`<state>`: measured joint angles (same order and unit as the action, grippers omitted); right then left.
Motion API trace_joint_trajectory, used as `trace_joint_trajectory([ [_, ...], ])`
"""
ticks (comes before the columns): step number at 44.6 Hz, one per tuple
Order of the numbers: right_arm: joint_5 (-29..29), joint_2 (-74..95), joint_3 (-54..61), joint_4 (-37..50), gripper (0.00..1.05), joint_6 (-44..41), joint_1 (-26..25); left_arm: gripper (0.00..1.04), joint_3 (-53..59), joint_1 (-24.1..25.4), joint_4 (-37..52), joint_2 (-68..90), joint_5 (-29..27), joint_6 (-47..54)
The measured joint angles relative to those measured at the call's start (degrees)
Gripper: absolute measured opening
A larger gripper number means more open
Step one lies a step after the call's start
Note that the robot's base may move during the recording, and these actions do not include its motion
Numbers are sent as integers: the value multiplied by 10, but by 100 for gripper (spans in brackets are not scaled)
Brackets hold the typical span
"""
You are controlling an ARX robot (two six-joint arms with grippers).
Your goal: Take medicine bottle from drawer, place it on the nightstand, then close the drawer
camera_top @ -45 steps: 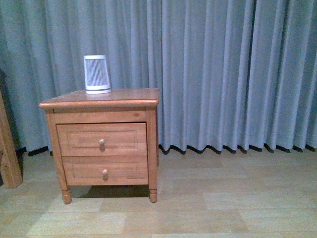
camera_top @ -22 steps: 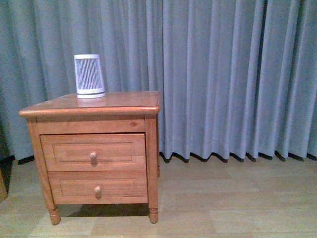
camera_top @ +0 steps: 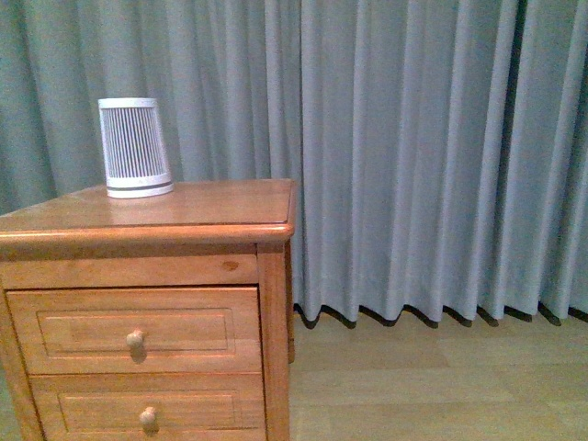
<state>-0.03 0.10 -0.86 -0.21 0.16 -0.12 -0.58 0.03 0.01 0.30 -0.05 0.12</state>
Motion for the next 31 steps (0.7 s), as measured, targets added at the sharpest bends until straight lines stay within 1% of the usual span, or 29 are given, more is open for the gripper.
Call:
trace_joint_trajectory([
  [17,0,0,0,0,98,0,0,98,0,0,0,0,0,0],
  [18,0,0,0,0,98,0,0,98,-1,1,-4,3,5,-5],
  [20,0,0,0,0,98,0,0,98,-18,10,-49,43,35,-54],
  [21,0,0,0,0,98,0,0,98,-19,13,-45,65,41,-70],
  [23,0,0,0,0,98,0,0,98,-19,19,-19,113,51,-96],
  [26,0,0,0,0,98,0,0,98,-19,25,77,209,63,-116],
  [31,0,0,0,0,98,0,0,98,-28,26,253,381,76,-122],
])
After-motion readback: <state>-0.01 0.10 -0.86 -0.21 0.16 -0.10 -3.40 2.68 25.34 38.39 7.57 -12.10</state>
